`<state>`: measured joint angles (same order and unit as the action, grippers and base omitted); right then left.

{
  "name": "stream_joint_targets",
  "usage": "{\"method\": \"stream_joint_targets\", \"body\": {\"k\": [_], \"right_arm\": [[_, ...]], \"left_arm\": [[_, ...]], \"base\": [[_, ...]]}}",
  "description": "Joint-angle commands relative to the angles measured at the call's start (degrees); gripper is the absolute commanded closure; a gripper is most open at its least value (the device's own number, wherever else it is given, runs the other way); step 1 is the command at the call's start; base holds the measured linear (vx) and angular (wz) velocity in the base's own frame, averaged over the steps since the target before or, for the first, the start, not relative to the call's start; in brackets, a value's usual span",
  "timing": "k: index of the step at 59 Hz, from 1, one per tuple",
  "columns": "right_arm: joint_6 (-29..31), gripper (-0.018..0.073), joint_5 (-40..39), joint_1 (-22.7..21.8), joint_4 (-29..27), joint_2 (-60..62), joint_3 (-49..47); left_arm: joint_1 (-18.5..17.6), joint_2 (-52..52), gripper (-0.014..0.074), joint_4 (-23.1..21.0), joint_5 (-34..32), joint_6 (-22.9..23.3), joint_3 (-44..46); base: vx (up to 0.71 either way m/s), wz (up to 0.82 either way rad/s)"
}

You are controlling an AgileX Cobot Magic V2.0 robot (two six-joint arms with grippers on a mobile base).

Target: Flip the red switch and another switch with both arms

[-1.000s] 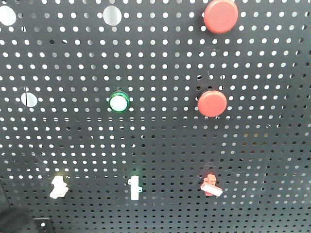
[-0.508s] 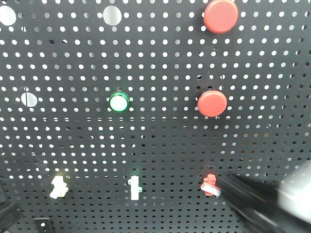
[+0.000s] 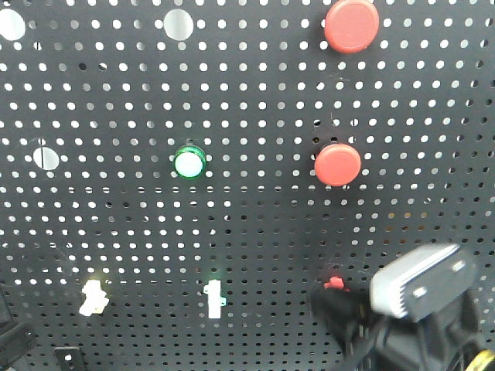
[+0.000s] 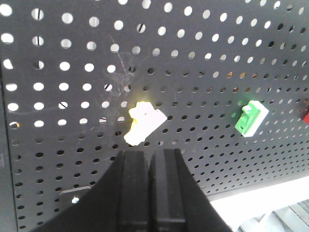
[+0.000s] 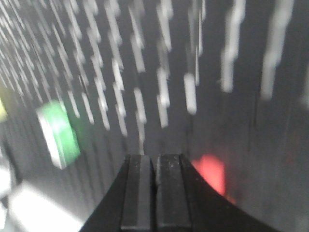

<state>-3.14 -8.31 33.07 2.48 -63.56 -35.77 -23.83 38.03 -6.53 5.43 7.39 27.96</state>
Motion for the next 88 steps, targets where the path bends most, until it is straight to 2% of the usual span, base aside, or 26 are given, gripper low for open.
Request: {"method": "stream_joint_targets", "body": {"k": [1, 10, 14, 34, 69, 76, 80, 85, 88], "right_arm": [[0.23, 0.0566, 1.81, 0.07, -0.96, 0.86, -2.13], [0.06, 0.0566, 10.53, 0.07, -3.33, 1.14, -2.13], [0.52, 0.0566, 11.77, 0.07, -3.89, 1.52, -2.13], [0.57, 0.0566, 4.13, 0.07, -3.83, 5.17, -2.13], [0.57, 0.0566, 4.18, 0.07, -3.83, 5.17, -2.13], [0.57, 0.0566, 4.18, 0.07, -3.83, 5.17, -2.13], [0.57, 0.0566, 4.18, 0.07, -3.83, 5.17, -2.13], [0.57, 0.0566, 4.18, 0.07, -3.83, 5.17, -2.13], [0.57, 0.0566, 4.18, 0.07, -3.83, 5.17, -2.13]], "left_arm": [[-0.26, -0.32, 0.0596, -0.06, -5.43, 0.08, 2.04], [-0.26, -0.32, 0.0596, -0.06, -5.43, 0.08, 2.04], [-0.26, -0.32, 0.0596, -0.06, -5.43, 0.08, 2.04], [-0.26, -0.32, 0.0594, -0.22, -4.86, 0.08, 2.04], [-0.26, -0.32, 0.0594, -0.22, -4.86, 0.08, 2.04], [0.00, -0.32, 0.0594, 4.07, -6.68, -3.56, 1.72], [1.14, -1.36, 0.0594, 7.16, -6.82, -8.16, 0.97], [4.78, -3.78, 0.0594, 7.94, -6.58, -11.75, -1.55], [7.65, -5.98, 0.0594, 7.83, -6.58, -11.65, -3.74]], "base": [[0.00, 0.00], [0.00, 0.00], [0.00, 0.00], [0.00, 0.00], [0.00, 0.00], [0.00, 0.00], [0.00, 0.00], [0.00, 0.00], [0.00, 0.00]]}}
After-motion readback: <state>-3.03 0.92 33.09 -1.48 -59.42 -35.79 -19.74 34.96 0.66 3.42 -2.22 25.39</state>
